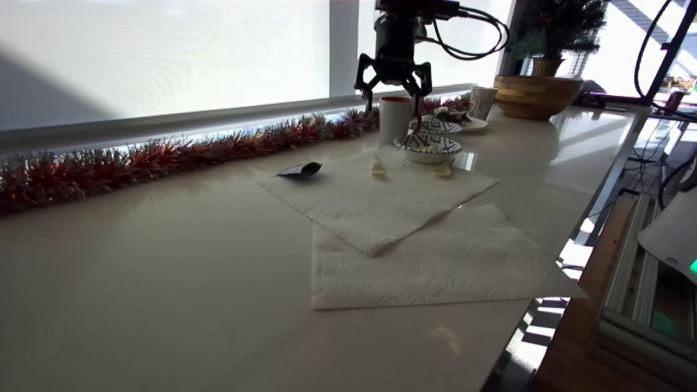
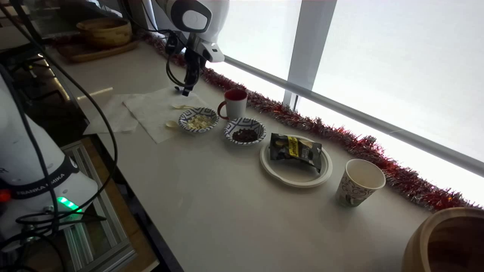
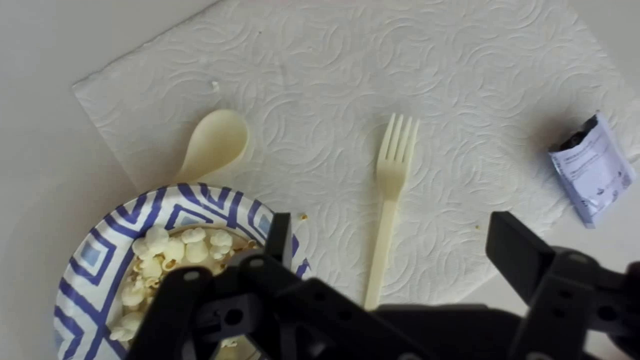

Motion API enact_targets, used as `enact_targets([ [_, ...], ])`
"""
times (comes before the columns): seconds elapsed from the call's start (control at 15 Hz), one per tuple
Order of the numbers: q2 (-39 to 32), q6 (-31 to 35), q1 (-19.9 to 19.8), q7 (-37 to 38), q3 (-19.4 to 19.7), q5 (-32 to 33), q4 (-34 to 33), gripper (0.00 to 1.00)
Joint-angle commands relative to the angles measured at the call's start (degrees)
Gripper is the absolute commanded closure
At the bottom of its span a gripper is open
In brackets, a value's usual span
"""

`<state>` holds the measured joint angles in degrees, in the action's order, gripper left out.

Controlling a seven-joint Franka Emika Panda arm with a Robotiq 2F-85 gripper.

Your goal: Use the white fork to place one object from the bowl on the left into the mug.

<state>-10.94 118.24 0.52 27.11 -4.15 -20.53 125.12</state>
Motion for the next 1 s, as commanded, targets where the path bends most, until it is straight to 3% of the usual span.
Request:
enact_targets([
  [0.0, -5.36, -1.30, 1.20, 0.22, 0.46, -3.81, -4.49, 0.00],
  [0.2, -8.61, 0.35, 2.02, 1.35, 0.77, -3.45, -5.98, 0.00],
  [0.27, -9.51, 0.32, 2.16, 1.56, 0.83, -3.39, -6.48, 0.15],
  [0.33, -10.26, 0.29, 2.27, 1.64, 0.89, -3.35, -6.92, 0.15],
  [0.53, -12.14, 0.13, 2.37, 1.44, 0.93, -3.41, -8.02, 0.45],
  [0.8, -13.65, -0.44, 2.72, 1.63, 1.10, -2.75, -8.92, 0.58],
  [0.93, -14.31, -0.80, 3.00, 1.85, 1.21, -2.40, -9.19, 0.59],
])
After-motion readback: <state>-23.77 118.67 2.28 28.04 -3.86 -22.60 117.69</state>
